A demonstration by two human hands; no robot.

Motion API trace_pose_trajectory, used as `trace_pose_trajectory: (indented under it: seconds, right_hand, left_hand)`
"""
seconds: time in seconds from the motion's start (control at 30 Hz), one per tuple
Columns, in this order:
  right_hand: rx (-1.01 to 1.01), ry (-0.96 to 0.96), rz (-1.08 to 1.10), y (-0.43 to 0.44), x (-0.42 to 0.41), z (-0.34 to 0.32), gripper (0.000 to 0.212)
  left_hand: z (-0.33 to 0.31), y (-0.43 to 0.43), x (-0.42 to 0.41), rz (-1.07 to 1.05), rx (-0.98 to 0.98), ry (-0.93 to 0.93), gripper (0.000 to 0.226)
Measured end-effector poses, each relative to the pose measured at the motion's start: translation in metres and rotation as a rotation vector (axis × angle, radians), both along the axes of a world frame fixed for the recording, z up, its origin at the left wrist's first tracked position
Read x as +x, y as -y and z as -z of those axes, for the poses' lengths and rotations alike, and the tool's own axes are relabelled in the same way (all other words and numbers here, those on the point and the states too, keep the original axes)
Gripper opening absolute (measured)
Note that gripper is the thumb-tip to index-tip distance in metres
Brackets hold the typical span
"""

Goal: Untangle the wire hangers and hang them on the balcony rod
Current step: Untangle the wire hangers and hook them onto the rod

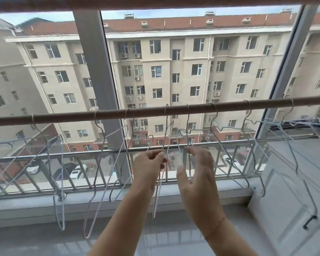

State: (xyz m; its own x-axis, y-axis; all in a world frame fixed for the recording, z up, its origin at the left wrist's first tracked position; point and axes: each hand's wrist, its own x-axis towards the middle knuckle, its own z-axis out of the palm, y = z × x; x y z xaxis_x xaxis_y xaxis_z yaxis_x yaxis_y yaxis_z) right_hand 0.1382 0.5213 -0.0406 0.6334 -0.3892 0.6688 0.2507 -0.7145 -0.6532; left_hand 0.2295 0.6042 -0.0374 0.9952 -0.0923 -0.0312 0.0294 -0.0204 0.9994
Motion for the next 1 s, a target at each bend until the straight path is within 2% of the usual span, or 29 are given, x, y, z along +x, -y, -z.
trace_pose_trajectory:
  seconds: [0.13, 0.27, 0.37, 0.47, 0.73, 0.87, 1.0]
  right_hand:
    - [0.048, -0.125, -0.195, -0.029, 0.000, 0.011, 0.041]
    - [0.171, -0.219, -0.224, -0.036, 0.008, 0.018, 0.044]
    - [0.246, -0.267, -0.258, -0.033, 0.013, 0.023, 0.032]
    - [0.273, -0.318, -0.272, -0.030, 0.015, 0.035, 0.028]
    - [0.351, -0.509, -0.175, -0.011, 0.014, 0.087, 0.035]
    - [0.219, -0.633, -0.174, -0.002, 0.012, 0.116, 0.044]
    - [0.054, -0.763, -0.115, 0.005, 0.007, 0.145, 0.053]
  left_hand:
    - [-0.012, 0.005, 0.006, -0.025, -0.104, -0.041, 0.009]
    - [-0.029, 0.013, 0.012, -0.026, -0.238, -0.094, 0.015]
    - [-0.026, 0.013, 0.015, -0.031, -0.254, -0.140, 0.022]
    - [-0.007, 0.007, 0.012, -0.019, -0.177, -0.173, 0.022]
    - [0.076, -0.034, -0.023, 0.040, 0.052, -0.220, 0.014]
    - [0.121, -0.067, -0.028, 0.074, 0.295, -0.205, 0.017]
    - [0.144, -0.092, -0.033, 0.212, 0.555, -0.145, 0.025]
